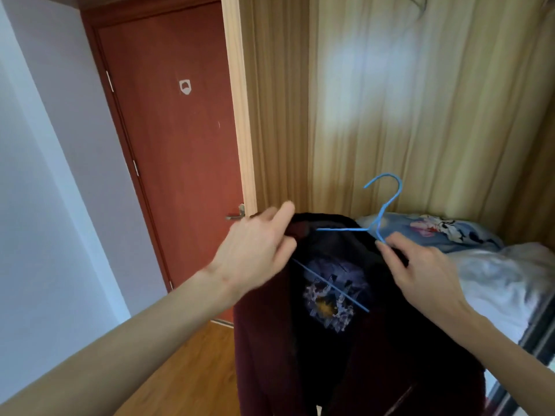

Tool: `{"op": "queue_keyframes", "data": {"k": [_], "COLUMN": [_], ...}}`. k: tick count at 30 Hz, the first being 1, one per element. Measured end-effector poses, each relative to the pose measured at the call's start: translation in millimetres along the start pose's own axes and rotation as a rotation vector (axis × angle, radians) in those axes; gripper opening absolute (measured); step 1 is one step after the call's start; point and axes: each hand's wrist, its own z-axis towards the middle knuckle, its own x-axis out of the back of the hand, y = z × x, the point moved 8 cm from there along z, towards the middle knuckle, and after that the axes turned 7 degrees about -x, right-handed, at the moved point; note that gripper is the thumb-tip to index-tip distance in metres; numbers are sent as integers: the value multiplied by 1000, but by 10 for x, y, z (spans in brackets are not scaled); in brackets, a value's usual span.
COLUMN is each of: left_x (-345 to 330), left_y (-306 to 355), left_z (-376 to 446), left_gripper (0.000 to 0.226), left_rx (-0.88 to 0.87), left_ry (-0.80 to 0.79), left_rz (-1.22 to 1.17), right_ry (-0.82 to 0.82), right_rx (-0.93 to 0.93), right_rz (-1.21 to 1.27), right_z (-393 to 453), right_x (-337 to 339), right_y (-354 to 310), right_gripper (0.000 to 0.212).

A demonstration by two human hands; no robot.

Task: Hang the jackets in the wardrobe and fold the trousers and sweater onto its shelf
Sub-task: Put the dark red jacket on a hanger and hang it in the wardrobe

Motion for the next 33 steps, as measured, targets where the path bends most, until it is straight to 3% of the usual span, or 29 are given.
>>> {"op": "queue_keyframes", "data": {"k": [4,6,10,11,15,16,19,22,28,31,33], "left_x": [-335,-356,3,31,-337,-416,-435,-340,-296,-342,-390], "left_y": [259,262,153,129,61,71,132,77,-101,-122,-154], "left_z": [-439,-478,-242,-122,286,303,257,201,178,183,172], "left_gripper": [17,16,30,37,48,46,40,44,36,39,41], "left_rx": [78,30,-87,-91,-25,-5,-13,18,148,176,202], "left_ry": [-83,-83,175,158,-345,-391,-244,-22,60,55,34], "left_rz": [-181,-163,29,58,-247,-314,-340,-225,-154,-159,-162], "right_ry": [109,126,159,162,10,-53,-179,-147,42,-107,-173], "right_rx": [103,142,239,301,433,428,317,251,383,290,282], "right_rz": [2,3,32,38,106,137,285,214,-172,-61,-33], "right_z": [43,37,105,120,238,268,378,407,144,352,395], "right_x": [182,225,397,439,475,448,400,446,367,312,286], "right_y": [-48,-35,21,-10,-129,-143,-72,62,164,305,367], "right_gripper": [25,27,35,36,34,33,30,40,43,40,49]}}
